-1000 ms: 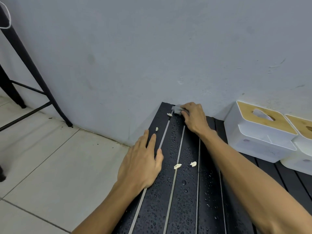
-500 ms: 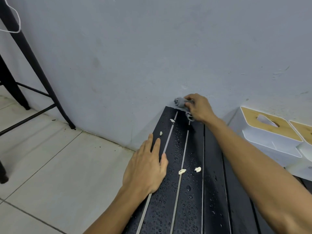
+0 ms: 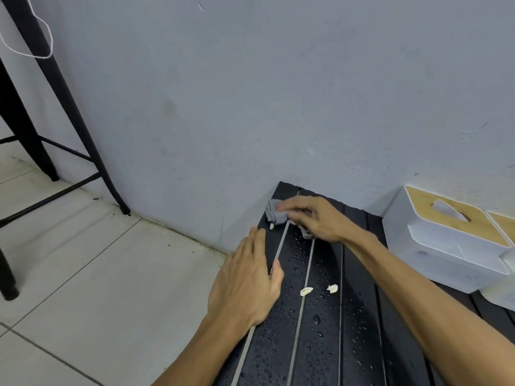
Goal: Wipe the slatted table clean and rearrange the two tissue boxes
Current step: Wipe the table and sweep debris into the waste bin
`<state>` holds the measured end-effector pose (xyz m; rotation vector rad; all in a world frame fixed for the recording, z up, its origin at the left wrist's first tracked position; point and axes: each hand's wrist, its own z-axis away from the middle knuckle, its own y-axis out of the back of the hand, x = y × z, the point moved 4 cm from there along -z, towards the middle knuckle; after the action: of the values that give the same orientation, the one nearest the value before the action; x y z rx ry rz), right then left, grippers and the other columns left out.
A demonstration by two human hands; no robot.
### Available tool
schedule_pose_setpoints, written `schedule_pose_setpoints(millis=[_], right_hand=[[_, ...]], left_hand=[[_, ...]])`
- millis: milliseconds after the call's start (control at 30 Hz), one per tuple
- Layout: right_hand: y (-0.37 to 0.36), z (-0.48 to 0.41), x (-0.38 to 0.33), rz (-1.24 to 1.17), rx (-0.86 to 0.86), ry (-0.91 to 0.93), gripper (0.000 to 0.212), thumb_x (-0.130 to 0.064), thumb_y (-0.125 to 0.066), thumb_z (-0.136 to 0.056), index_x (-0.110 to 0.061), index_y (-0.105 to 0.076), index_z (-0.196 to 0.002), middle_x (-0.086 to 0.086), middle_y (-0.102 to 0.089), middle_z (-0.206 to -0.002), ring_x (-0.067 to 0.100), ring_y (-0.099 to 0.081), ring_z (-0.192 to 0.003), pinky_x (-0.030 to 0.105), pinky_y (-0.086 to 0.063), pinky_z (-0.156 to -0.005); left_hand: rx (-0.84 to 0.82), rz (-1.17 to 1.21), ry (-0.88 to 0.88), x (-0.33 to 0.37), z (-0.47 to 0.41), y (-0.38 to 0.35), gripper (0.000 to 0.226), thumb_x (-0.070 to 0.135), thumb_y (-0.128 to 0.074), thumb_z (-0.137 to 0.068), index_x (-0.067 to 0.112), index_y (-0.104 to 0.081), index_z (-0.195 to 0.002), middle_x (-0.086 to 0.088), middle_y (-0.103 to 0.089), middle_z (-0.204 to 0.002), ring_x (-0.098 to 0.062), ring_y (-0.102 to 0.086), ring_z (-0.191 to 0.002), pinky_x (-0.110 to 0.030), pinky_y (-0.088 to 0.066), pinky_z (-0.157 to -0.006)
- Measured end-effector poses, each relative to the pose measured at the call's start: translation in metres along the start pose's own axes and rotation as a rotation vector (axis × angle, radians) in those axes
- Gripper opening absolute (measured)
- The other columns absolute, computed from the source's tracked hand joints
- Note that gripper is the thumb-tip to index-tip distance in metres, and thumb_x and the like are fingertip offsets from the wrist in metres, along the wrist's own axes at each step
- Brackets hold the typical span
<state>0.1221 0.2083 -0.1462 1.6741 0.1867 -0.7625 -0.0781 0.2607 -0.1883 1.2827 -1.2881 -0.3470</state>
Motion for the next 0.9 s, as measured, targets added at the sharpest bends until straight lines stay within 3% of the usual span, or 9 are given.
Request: schedule_pose_setpoints(millis=[133, 200, 267, 300, 367, 467, 567, 733, 900], right_hand=[[0.016, 0.046, -0.013, -0.125, -0.151, -0.086, 0.024, -0.019, -0.058, -0.099, -0.023, -0.071, -0.12, -0.016, -0.074, -0.101, 0.01, -0.07, -0.078, 0.026, -0.058, -0.069], [0.03, 0.043, -0.007, -0.25, -0.028, -0.158, 0.025, -0.016, -0.056, -0.1, -0.019, -0.068, -0.121, -0.009, -0.076, -0.082, 0.014, -0.07, -0.065, 0.032, -0.059, -0.061], [0.043, 0.02, 0.006, -0.281, 0.215, -0.228, 0.026, -0.014, -0.056, -0.1, -0.015, -0.066, -0.123, 0.002, -0.076, -0.088, 0.02, -0.072, -0.064, 0.042, -0.063, -0.063], [0.045, 0.004, 0.013, -0.221, 0.298, -0.237, 0.027, -0.014, -0.056, -0.1, -0.012, -0.065, -0.125, 0.007, -0.075, -0.097, 0.02, -0.072, -0.064, 0.034, -0.062, -0.06], [0.038, -0.028, 0.023, -0.039, 0.335, -0.244, 0.028, -0.015, -0.056, -0.101, -0.01, -0.065, -0.127, 0.011, -0.071, -0.119, 0.023, -0.073, -0.086, 0.013, -0.053, -0.069], [0.01, -0.048, 0.037, 0.108, 0.263, -0.247, 0.033, -0.006, -0.055, -0.098, -0.009, -0.064, -0.129, 0.01, -0.062, -0.136, 0.026, -0.058, -0.125, 0.017, -0.039, -0.1], [-0.003, -0.031, 0.034, 0.061, 0.292, -0.181, 0.039, -0.003, -0.053, -0.094, -0.011, -0.061, -0.131, 0.011, -0.06, -0.137, 0.029, -0.056, -0.128, 0.046, -0.046, -0.107], [-0.016, 0.019, -0.015, 0.05, 0.051, 0.009, 0.038, -0.008, -0.057, -0.097, -0.02, -0.063, -0.132, -0.003, -0.058, -0.14, 0.011, -0.051, -0.132, 0.028, -0.038, -0.112], [-0.023, 0.069, -0.046, -0.148, -0.127, 0.031, 0.033, -0.003, -0.057, -0.097, -0.017, -0.068, -0.125, -0.01, -0.065, -0.13, 0.013, -0.064, -0.117, 0.041, -0.052, -0.103]], left_hand=[[0.074, 0.066, 0.003, 0.001, 0.002, 0.005, 0.066, 0.046, -0.036, -0.098, 0.019, -0.008, -0.152, -0.002, -0.036, -0.154, -0.016, -0.048, -0.13, -0.025, -0.038, -0.101], [0.076, 0.089, -0.005, 0.002, 0.002, 0.005, 0.067, 0.045, -0.035, -0.099, 0.019, -0.005, -0.153, -0.002, -0.029, -0.159, -0.015, -0.042, -0.136, -0.024, -0.035, -0.105], [0.077, 0.102, -0.013, 0.002, 0.002, 0.005, 0.067, 0.045, -0.033, -0.1, 0.02, -0.002, -0.154, -0.001, -0.024, -0.161, -0.014, -0.04, -0.138, -0.023, -0.033, -0.107], [0.077, 0.106, -0.016, 0.002, 0.002, 0.005, 0.067, 0.045, -0.032, -0.1, 0.02, -0.002, -0.154, -0.001, -0.024, -0.161, -0.014, -0.04, -0.138, -0.023, -0.033, -0.107], [0.08, 0.11, -0.017, 0.002, 0.003, 0.006, 0.067, 0.045, -0.032, -0.1, 0.02, -0.001, -0.154, -0.001, -0.024, -0.161, -0.014, -0.041, -0.137, -0.023, -0.034, -0.106], [0.088, 0.122, -0.014, 0.003, 0.003, 0.008, 0.067, 0.044, -0.031, -0.1, 0.022, 0.001, -0.155, 0.0, -0.023, -0.16, -0.014, -0.044, -0.134, -0.024, -0.037, -0.103], [0.078, 0.151, -0.003, 0.004, 0.003, 0.008, 0.067, 0.043, -0.031, -0.1, 0.024, 0.004, -0.154, 0.0, -0.019, -0.162, -0.016, -0.048, -0.131, -0.027, -0.041, -0.099], [0.045, 0.208, 0.07, 0.003, 0.002, 0.008, 0.069, 0.038, -0.03, -0.1, 0.031, 0.012, -0.154, -0.002, -0.004, -0.166, -0.02, -0.051, -0.129, -0.031, -0.045, -0.094], [0.017, 0.324, 0.104, 0.0, 0.002, 0.009, 0.065, 0.04, -0.025, -0.1, 0.041, 0.016, -0.152, 0.004, -0.014, -0.164, -0.018, -0.054, -0.124, -0.028, -0.043, -0.086]])
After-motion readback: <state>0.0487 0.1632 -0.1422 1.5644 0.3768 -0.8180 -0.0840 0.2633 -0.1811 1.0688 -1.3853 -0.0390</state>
